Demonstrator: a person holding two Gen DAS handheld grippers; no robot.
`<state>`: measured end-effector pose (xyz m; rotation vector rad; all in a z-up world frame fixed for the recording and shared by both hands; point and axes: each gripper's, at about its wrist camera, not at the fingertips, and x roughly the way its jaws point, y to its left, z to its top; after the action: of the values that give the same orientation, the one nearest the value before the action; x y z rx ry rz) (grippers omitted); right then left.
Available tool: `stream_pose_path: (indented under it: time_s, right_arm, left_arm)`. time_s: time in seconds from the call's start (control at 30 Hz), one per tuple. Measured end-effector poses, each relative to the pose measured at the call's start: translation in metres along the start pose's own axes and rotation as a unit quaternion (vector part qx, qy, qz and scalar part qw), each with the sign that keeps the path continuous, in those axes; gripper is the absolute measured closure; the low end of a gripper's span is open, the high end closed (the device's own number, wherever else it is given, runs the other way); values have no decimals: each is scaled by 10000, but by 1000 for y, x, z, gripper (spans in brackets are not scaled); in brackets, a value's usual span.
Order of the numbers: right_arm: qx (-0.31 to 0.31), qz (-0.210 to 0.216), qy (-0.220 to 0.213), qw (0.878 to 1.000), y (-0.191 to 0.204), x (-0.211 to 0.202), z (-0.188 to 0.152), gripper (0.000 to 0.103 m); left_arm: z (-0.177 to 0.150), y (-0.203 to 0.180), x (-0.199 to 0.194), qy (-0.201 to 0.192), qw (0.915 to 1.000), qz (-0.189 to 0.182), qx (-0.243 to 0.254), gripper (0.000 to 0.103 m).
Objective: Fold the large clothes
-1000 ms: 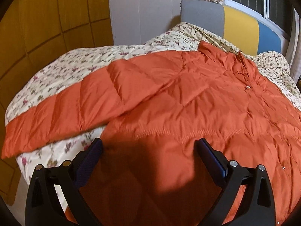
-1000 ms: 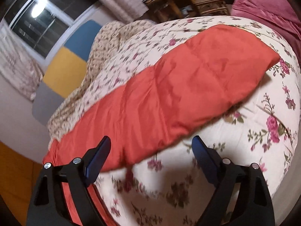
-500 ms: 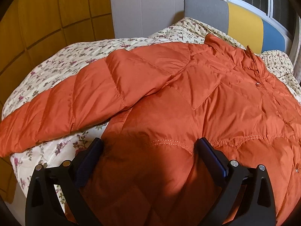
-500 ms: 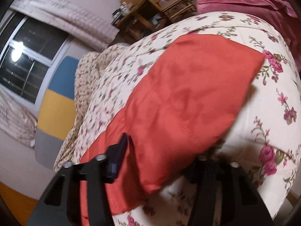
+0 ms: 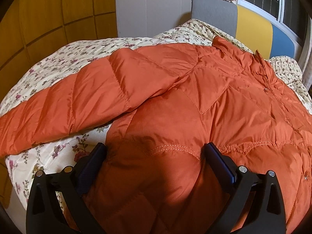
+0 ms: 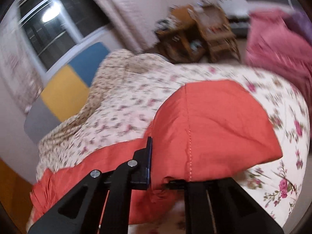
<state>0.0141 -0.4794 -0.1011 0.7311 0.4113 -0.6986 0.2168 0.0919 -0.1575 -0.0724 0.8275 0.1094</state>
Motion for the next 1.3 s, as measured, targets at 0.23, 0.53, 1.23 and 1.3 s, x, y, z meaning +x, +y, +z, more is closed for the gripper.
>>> stream_pose_path:
  time_s: [0.23,0.53,1.23,1.3]
  right_arm:
    - [-1314,734,-226,9884,98,-12,-30,95]
    - [-3055,1778,-432,9344,223,-25,-122,96]
    - [-6107,3154,872,7211,354,21,-298,84]
    - [-6427,2942,849,7023,356,21,-320,79]
  left_arm:
    - [0,1,0,-14,10000,-18,-23,3]
    - [0,0,0,-37,10000,1,-18,3]
    - [-1,-1,-1,-85,10000,41,-16,3]
    - [-1,-1,0,-86,9999,53,-11,3]
